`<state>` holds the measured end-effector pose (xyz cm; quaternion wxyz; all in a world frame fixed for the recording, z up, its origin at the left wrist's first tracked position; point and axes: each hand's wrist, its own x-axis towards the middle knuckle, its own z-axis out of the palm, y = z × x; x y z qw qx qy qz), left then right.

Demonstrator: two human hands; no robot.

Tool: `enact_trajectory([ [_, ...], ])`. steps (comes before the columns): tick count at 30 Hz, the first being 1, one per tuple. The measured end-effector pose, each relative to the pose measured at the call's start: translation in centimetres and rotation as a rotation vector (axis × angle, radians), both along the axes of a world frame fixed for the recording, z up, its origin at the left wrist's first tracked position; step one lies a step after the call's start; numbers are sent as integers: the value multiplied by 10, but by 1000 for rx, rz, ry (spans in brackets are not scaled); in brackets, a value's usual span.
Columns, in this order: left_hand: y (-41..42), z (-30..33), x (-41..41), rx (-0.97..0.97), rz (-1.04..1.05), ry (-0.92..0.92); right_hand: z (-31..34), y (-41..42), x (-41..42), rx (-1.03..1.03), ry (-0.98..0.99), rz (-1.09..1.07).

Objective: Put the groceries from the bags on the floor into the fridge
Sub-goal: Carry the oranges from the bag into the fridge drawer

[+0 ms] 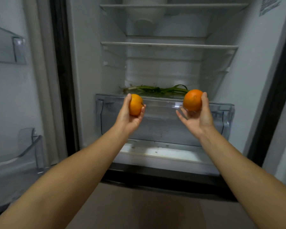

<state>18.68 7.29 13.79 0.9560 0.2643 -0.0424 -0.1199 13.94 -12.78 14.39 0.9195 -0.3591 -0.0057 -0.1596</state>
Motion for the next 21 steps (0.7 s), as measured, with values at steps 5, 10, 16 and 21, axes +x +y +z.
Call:
enact_trajectory([
  [5,21,3,-47,33,-23,-5,-7,14,-47,-18,-19,-30],
  [10,34,-1,-83,59,-57,-20,-3,27,-87,-38,11,-59],
  [16,48,-1,-118,86,-86,-28,-6,31,-119,-60,10,-59],
  [21,51,-1,-132,92,-87,-17,-8,31,-131,-75,25,-49],
])
